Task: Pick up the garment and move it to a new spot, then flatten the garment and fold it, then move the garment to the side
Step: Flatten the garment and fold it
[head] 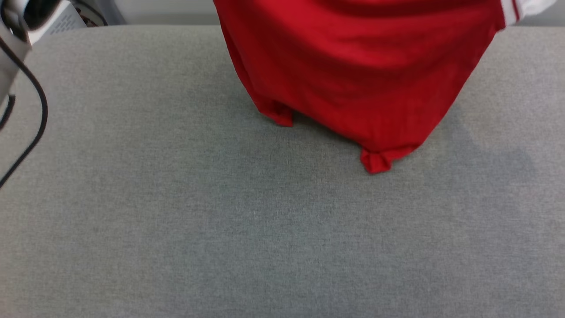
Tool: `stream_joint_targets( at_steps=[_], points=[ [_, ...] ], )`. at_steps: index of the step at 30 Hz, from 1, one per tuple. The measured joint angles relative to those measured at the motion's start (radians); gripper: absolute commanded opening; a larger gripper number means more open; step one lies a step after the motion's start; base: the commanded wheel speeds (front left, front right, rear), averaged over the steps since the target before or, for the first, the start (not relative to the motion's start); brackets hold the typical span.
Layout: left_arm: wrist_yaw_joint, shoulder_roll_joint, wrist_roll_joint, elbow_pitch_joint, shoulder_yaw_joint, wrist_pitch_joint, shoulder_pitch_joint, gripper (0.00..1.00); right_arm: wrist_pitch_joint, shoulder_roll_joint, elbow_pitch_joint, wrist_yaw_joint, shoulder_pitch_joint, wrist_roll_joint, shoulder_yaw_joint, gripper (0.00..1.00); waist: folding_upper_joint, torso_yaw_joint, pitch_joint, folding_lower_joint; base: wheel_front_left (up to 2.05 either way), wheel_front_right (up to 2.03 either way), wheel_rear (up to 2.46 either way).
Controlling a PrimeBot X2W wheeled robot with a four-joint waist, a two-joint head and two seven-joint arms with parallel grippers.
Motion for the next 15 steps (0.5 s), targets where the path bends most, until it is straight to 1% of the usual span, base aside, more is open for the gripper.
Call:
stream_joint_targets(
  at_steps=[6, 9, 15],
  points=[
    [-0.001, -0.055, 0.041, 0.086, 0.008, -0.032, -0.162, 0.00, 0.004, 0.037, 0.109, 0.000, -0.223, -0.046, 0.047, 0.00, 0.0000, -0.006, 0.074, 0.0000, 0.00, 0.00, 0.00],
    [-0.004, -0.084, 0.081, 0.136, 0.018, -0.072, -0.250, 0.00, -0.014, 0.066, 0.168, 0.000, -0.336, -0.065, 0.048, 0.00, 0.0000, -0.010, 0.116, 0.0000, 0.00, 0.00, 0.00],
    [-0.004, -0.137, 0.119, 0.237, 0.050, -0.147, -0.405, 0.00, -0.056, 0.099, 0.282, 0.000, -0.558, -0.118, 0.050, 0.00, 0.0000, -0.018, 0.202, 0.0000, 0.00, 0.00, 0.00]
  ],
)
